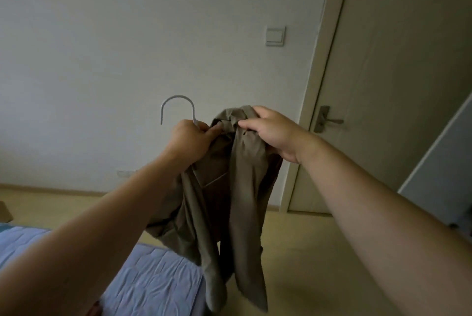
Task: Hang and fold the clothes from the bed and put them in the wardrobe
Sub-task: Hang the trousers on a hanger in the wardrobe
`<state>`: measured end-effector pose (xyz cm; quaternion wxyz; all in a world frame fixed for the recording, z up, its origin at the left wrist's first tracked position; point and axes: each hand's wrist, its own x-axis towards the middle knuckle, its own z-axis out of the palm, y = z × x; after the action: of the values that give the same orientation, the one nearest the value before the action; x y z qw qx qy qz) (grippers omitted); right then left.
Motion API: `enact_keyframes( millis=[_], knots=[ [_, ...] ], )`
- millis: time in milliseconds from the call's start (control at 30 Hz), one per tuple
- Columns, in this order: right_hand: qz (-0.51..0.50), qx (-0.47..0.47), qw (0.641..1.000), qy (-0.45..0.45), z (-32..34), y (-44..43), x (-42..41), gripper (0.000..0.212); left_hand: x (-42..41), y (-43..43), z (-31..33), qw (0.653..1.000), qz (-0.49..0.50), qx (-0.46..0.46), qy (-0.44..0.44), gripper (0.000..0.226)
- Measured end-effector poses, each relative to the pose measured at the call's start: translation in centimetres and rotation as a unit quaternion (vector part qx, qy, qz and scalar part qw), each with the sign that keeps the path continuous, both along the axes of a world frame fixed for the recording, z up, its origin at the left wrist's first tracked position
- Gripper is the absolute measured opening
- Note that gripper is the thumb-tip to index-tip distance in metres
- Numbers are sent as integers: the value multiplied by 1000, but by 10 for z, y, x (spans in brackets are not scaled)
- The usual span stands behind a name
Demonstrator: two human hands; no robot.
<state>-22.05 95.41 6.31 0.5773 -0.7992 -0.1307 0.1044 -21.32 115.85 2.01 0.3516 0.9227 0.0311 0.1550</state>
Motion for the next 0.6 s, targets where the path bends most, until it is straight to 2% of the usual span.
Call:
enact_keyframes(
  millis=[100, 200, 300, 467, 600],
  knots=[
    [-53, -28, 997, -40, -13, -31, 5, 12, 13, -29, 4, 999, -41, -21, 0, 46],
    [-90, -25, 994, -61, -20, -60, 6, 16, 27, -62, 5, 996, -90, -7, -3, 41],
    [-137, 39, 989, -42, -23, -94, 8, 20, 43, -98, 2, 990, -141, 10, 3, 42],
    [-189, 212, 959, 6, -22, -159, 13, 28, 67, -173, -6, 967, -250, 47, 28, 46],
    [-206, 220, 953, -13, -24, -217, 14, 38, 81, -239, -8, 945, -320, -5, 59, 43]
  ],
)
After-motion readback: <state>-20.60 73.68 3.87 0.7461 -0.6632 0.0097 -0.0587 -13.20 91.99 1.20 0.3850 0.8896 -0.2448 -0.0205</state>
